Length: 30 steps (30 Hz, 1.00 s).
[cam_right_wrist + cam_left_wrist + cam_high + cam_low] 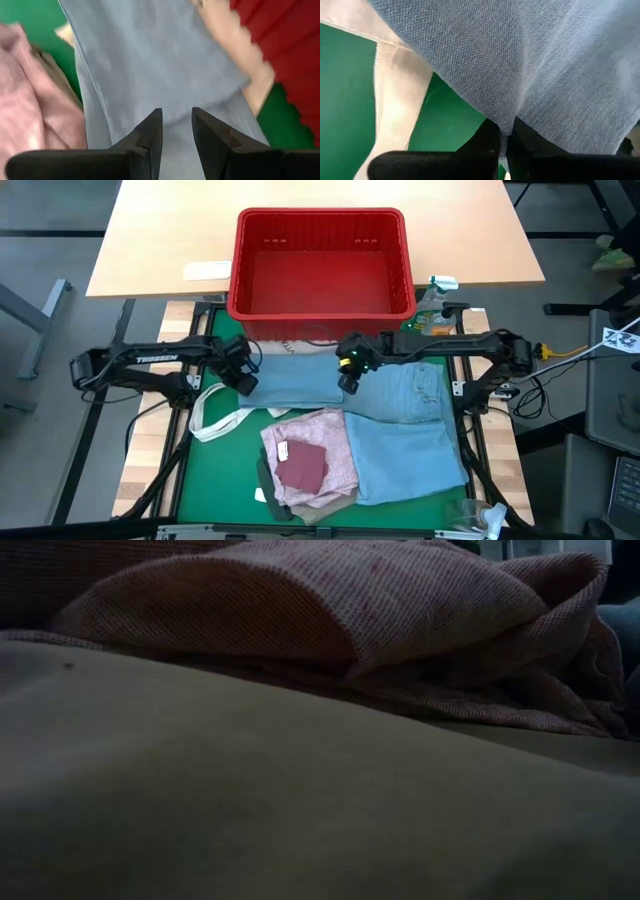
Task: Fold laundry
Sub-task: Fold the blue jeans
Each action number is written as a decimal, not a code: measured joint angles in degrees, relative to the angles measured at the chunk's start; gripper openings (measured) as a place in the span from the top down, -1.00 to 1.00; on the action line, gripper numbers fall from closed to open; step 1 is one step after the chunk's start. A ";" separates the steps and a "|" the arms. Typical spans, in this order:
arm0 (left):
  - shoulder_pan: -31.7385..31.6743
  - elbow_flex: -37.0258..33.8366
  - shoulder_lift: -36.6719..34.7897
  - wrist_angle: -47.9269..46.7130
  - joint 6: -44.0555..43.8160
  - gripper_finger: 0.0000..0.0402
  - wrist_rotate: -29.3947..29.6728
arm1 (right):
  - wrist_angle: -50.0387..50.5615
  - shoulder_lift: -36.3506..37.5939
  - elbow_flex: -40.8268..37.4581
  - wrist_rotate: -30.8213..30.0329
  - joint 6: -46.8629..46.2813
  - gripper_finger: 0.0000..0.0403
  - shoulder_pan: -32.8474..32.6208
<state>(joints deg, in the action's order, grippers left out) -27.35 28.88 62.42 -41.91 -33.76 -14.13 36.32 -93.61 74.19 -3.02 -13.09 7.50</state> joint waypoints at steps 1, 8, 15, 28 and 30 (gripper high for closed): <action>0.00 0.00 -1.27 -0.83 0.00 0.97 0.02 | 1.29 0.28 0.00 -0.01 -0.03 0.47 -0.02; 0.00 0.00 -10.41 -6.08 -0.62 0.97 -0.24 | 9.22 1.08 0.00 -2.43 -1.76 0.47 -0.02; -0.01 0.02 -16.22 -17.89 -1.55 0.97 4.50 | 11.18 1.64 0.00 -2.89 -1.85 0.47 0.01; -0.04 7.44 -19.66 -15.68 -5.13 0.97 3.87 | 9.66 1.65 0.00 -2.48 -1.82 0.47 0.03; 0.02 8.90 -19.68 -13.16 -6.45 0.97 3.25 | 9.64 1.65 0.00 -2.45 -1.82 0.47 0.03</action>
<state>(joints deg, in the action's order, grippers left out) -27.34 37.78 42.74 -55.07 -40.21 -10.87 45.95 -91.96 74.19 -5.48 -14.92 7.53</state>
